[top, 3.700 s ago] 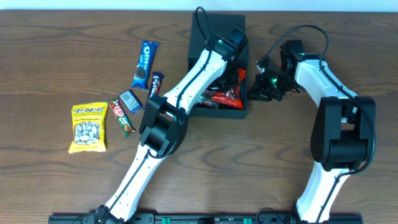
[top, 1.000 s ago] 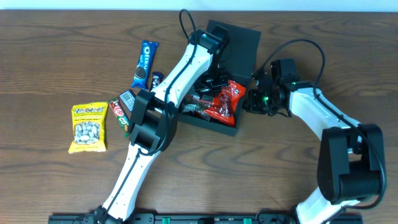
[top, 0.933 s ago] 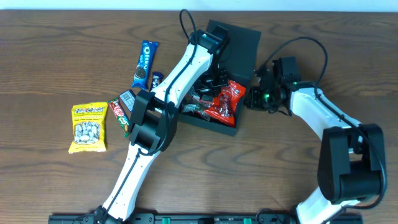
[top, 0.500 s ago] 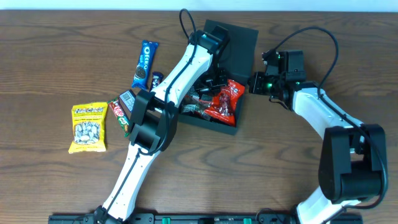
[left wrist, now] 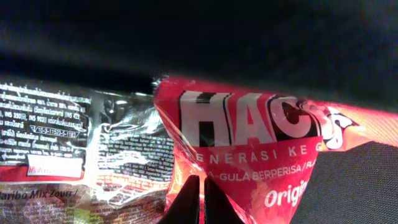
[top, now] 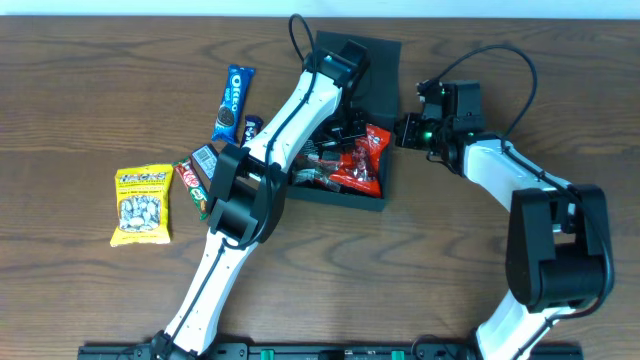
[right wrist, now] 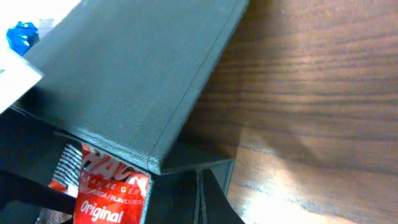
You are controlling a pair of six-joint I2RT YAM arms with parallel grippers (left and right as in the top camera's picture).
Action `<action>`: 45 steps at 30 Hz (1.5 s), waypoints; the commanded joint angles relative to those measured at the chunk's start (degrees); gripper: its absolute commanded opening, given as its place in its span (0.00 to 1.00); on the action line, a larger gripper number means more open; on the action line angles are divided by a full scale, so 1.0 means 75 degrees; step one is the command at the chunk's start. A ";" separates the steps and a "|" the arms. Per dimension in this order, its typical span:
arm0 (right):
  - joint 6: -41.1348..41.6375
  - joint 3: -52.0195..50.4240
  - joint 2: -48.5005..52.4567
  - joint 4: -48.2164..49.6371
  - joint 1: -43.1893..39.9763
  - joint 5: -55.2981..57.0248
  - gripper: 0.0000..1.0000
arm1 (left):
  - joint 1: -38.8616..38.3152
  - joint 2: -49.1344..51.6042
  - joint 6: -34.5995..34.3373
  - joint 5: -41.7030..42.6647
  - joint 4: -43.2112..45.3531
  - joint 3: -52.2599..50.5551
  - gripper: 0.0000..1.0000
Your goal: Pack container
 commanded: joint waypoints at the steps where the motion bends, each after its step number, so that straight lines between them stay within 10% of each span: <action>1: 0.0108 0.0213 0.0047 0.0125 0.0192 -0.0493 0.02 | -0.0067 0.0003 0.0085 0.0172 0.0015 -0.0152 0.06; 17: -0.0157 0.0280 0.0047 0.0303 0.0140 -0.1262 0.01 | -0.0061 0.0000 0.0085 0.0207 0.0172 -0.0076 0.06; 26: -0.0880 0.1818 -0.0178 -0.1996 -0.0391 -0.0621 0.01 | 0.0236 -0.0516 0.0210 0.0012 0.0085 0.0866 0.06; 37: -0.1970 0.3439 -0.1845 -0.4430 -0.1311 0.0839 0.01 | 0.1011 -0.2850 0.0382 -0.5788 -0.1142 0.1676 0.06; 45: -0.2308 0.3439 -0.2463 -0.4613 -0.1979 0.0836 0.01 | 0.2634 -0.2801 0.0379 -0.5680 -0.3366 0.1580 0.06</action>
